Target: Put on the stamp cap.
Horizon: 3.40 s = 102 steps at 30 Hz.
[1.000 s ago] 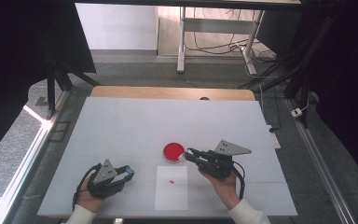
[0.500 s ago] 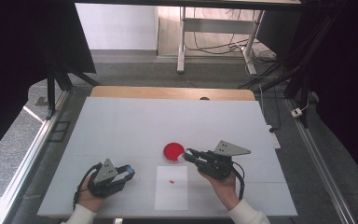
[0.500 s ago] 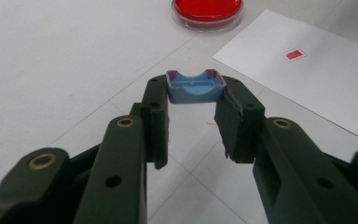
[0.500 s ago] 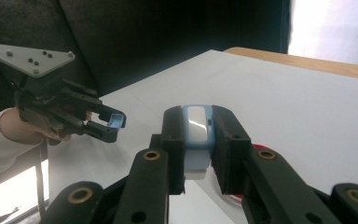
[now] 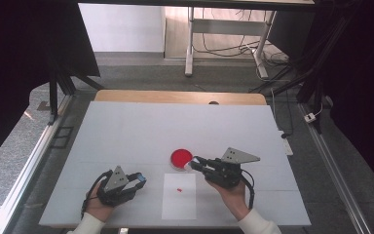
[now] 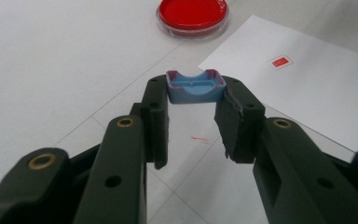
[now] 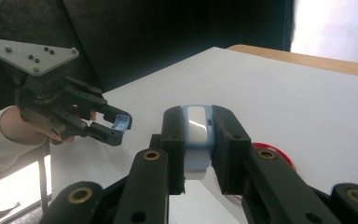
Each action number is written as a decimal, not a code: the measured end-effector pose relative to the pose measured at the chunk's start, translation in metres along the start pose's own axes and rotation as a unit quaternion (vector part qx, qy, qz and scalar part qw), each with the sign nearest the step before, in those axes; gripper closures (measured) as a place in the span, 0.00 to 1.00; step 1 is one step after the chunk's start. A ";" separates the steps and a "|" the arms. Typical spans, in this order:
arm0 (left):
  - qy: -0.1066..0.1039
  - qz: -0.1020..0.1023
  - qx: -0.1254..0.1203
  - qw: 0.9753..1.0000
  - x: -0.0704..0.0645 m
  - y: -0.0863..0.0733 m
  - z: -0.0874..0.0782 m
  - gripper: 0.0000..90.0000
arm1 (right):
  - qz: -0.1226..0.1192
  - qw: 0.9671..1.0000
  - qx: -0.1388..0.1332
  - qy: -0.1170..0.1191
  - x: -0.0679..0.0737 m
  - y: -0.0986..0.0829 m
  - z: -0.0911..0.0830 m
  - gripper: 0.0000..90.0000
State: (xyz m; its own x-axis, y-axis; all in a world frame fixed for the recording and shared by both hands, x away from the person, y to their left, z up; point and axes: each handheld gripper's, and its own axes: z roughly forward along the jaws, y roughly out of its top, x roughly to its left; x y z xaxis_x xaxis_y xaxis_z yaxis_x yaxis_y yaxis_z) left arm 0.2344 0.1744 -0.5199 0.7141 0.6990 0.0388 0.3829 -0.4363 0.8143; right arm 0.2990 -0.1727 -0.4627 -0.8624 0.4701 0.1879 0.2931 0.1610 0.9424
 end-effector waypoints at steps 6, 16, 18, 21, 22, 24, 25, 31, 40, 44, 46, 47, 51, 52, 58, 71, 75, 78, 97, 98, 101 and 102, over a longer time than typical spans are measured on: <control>-0.006 0.002 0.000 1.000 -0.003 0.004 0.005 0.72 | -0.001 1.000 -0.002 -0.003 0.001 0.001 -0.001 0.83; -0.011 0.015 0.001 1.000 -0.010 0.011 0.013 0.72 | -0.003 1.000 -0.005 -0.003 0.003 0.001 0.000 0.83; -0.011 0.015 0.001 1.000 -0.010 0.011 0.013 0.72 | -0.006 1.000 -0.008 -0.006 0.004 0.001 -0.001 0.83; -0.011 0.012 -0.001 1.000 -0.010 0.011 0.013 0.72 | -0.007 1.000 -0.009 -0.008 0.004 0.002 -0.001 0.83; -0.011 0.012 -0.001 1.000 -0.011 0.012 0.013 0.72 | -0.006 1.000 -0.009 -0.008 0.004 0.002 -0.001 0.83; -0.011 0.014 -0.001 1.000 -0.011 0.012 0.014 0.72 | -0.006 1.000 -0.008 -0.008 0.005 0.002 -0.001 0.83; -0.012 0.015 -0.002 1.000 -0.012 0.013 0.015 0.72 | -0.006 1.000 -0.008 -0.008 0.005 0.001 -0.001 0.83; -0.015 0.020 0.000 1.000 -0.014 0.016 0.018 0.72 | -0.008 1.000 -0.007 -0.007 0.006 0.001 0.000 0.83; -0.016 0.022 -0.003 1.000 -0.018 0.021 0.024 0.72 | -0.007 1.000 -0.007 -0.005 0.007 0.001 0.001 0.83; -0.017 0.024 -0.001 1.000 -0.019 0.022 0.027 0.72 | -0.008 1.000 -0.007 -0.007 0.007 0.001 0.001 0.83; -0.018 0.024 -0.001 1.000 -0.019 0.023 0.028 0.72 | -0.008 1.000 -0.007 -0.008 0.007 0.001 0.001 0.83; -0.018 0.025 -0.001 1.000 -0.019 0.023 0.028 0.72 | -0.007 1.000 -0.007 -0.008 0.007 0.000 0.001 0.83; -0.019 0.024 0.000 1.000 -0.019 0.024 0.030 0.72 | -0.007 1.000 -0.005 -0.007 0.007 0.000 0.002 0.83; -0.019 0.024 0.000 1.000 -0.019 0.024 0.030 0.72 | -0.007 1.000 -0.004 -0.006 0.007 0.000 0.002 0.83; -0.020 0.025 0.000 0.999 -0.020 0.025 0.033 0.72 | -0.004 1.000 -0.002 -0.003 0.007 0.000 0.003 0.83; -0.025 0.030 -0.003 0.999 -0.024 0.035 0.044 0.72 | 0.001 1.000 0.001 0.002 0.008 -0.001 0.005 0.83; -0.027 0.033 -0.003 0.999 -0.026 0.038 0.047 0.72 | 0.000 1.000 0.003 0.002 0.008 -0.002 0.007 0.83; -0.029 0.035 -0.001 0.999 -0.027 0.040 0.050 0.72 | -0.001 1.000 0.004 0.003 0.009 -0.002 0.007 0.83; -0.044 0.048 -0.003 0.998 -0.043 0.052 0.066 0.72 | 0.003 1.000 0.014 0.002 0.009 -0.004 0.011 0.83; -0.045 0.049 -0.003 0.998 -0.043 0.053 0.067 0.72 | 0.003 1.000 0.014 0.002 0.009 -0.004 0.011 0.83; -0.044 0.050 -0.004 0.998 -0.044 0.055 0.068 0.72 | 0.004 1.000 0.012 0.000 0.010 -0.004 0.011 0.83; -0.044 0.050 -0.004 0.998 -0.044 0.055 0.069 0.72 | 0.004 1.000 0.012 -0.001 0.009 -0.004 0.010 0.83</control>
State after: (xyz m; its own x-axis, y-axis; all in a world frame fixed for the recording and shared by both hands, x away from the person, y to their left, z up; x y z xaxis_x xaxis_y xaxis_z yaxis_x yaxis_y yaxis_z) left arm 0.2641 0.0802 -0.5165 0.7977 0.5991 0.0692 0.3023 -0.4965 0.8137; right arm 0.2940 -0.1598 -0.4675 -0.8596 0.4724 0.1948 0.3097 0.1784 0.9339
